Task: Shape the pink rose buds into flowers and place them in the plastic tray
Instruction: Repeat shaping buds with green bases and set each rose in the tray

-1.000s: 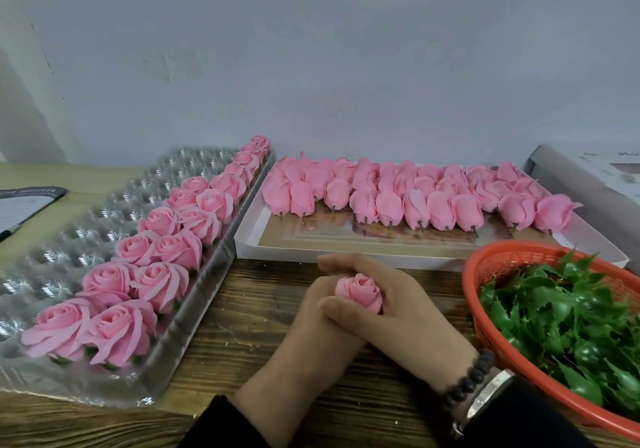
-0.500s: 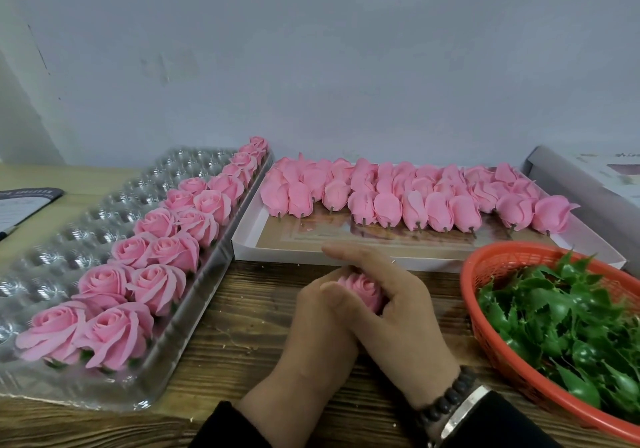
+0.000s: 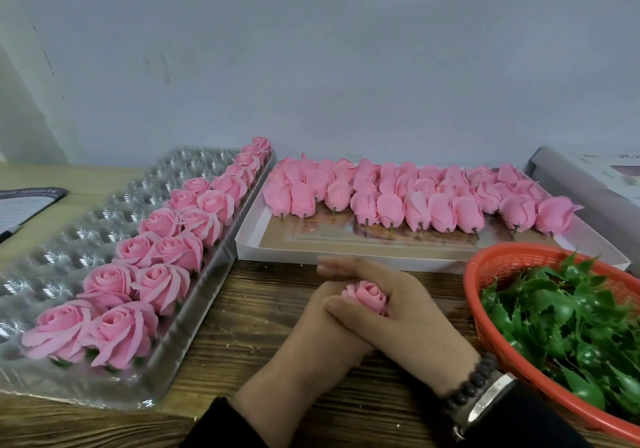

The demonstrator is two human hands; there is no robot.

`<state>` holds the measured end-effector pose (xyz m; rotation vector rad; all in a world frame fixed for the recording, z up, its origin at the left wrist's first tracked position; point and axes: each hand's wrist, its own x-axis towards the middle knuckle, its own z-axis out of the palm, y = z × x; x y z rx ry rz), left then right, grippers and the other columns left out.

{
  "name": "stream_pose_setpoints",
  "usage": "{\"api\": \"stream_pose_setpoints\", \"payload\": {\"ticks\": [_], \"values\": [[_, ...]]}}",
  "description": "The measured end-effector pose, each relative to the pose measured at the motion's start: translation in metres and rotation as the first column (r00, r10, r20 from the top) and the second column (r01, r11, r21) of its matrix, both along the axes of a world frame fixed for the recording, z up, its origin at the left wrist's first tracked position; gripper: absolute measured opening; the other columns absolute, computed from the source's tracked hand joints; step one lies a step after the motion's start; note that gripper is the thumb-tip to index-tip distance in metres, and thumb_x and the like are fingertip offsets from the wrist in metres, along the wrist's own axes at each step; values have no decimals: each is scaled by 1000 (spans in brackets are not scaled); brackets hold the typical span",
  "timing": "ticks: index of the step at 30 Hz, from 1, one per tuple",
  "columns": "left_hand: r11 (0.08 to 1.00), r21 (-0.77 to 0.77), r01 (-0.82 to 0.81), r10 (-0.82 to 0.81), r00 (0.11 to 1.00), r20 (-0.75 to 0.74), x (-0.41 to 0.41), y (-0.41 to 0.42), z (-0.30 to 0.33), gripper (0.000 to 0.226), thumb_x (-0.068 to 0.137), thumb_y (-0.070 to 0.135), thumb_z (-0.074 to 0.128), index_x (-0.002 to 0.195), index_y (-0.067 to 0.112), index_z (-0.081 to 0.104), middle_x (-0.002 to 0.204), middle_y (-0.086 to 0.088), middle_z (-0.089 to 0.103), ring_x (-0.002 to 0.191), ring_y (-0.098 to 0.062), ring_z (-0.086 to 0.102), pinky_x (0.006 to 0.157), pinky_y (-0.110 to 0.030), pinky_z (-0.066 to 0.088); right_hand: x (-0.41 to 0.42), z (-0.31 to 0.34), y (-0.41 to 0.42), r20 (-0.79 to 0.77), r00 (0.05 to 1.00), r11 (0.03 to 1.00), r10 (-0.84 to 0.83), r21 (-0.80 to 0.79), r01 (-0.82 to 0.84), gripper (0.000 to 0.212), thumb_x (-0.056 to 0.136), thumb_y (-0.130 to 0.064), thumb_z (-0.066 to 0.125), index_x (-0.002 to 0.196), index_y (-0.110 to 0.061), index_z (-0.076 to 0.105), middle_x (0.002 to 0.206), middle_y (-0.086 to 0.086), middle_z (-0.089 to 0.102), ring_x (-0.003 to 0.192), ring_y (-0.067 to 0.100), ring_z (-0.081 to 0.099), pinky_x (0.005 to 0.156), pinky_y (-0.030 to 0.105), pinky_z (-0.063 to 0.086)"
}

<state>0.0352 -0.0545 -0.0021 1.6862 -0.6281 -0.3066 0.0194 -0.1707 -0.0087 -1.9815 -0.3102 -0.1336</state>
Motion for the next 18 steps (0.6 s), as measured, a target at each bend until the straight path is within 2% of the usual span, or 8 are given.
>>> {"api": "stream_pose_setpoints", "payload": {"ticks": [2,4,7,9,12,14,16,18], "values": [[999,-31,10,-8,997,75,2,0,-1,10,72,2,68,77,11,68,70,2,68,68,-5,63,62,-18,50,2,-2,-3,-16,1000,999,-21,27,21,57,60,-57,67,115,-48,54,111,-25,63,102,-10,58,88,11,45],[999,-11,-40,41,990,133,5,2,-4,16,78,1,68,78,16,68,75,4,70,73,-6,65,65,-17,51,3,-4,-5,-41,999,998,-11,60,13,67,53,-62,67,117,-47,52,113,-22,63,103,-9,58,87,12,45],[992,23,-120,115,979,167,7,2,-6,10,84,8,64,83,17,68,81,-3,71,79,-14,67,71,-25,55,2,-6,-4,-19,1000,996,-19,90,21,73,51,-63,70,118,-45,51,114,-24,61,104,-10,57,85,9,45],[984,45,-174,163,970,181,9,1,-9,7,86,12,62,86,16,69,83,-3,71,80,-14,67,73,-28,56,1,-6,-1,11,998,992,-56,116,54,74,50,-65,70,118,-46,51,114,-28,60,106,-11,55,86,8,45],[972,86,-218,206,970,131,6,-5,-11,9,89,10,59,85,15,66,83,-3,69,79,-11,66,73,-26,56,-2,-5,8,53,991,983,-119,149,110,75,49,-83,60,115,-47,53,117,-29,59,110,-11,53,88,10,45],[974,68,-218,207,968,144,1,-9,-12,18,88,5,58,80,21,64,82,-1,69,79,-11,66,73,-29,55,-3,-5,13,109,979,981,-170,108,158,73,56,-88,47,113,-44,57,115,-25,62,109,-10,54,90,13,45],[965,57,-254,239,951,198,-1,-10,-13,28,86,6,59,72,29,64,75,4,69,74,-4,66,67,-26,55,-3,-6,16,141,966,971,-219,127,201,56,66,-75,49,108,-39,63,107,-22,66,104,-8,57,88,15,45],[964,33,-265,255,951,174,-2,-10,-12,28,85,3,59,71,26,65,69,5,68,69,2,65,61,-17,52,-2,-7,16,145,962,965,-233,155,210,40,73,-59,47,99,-37,67,101,-22,68,100,-7,59,86,12,45]]}}
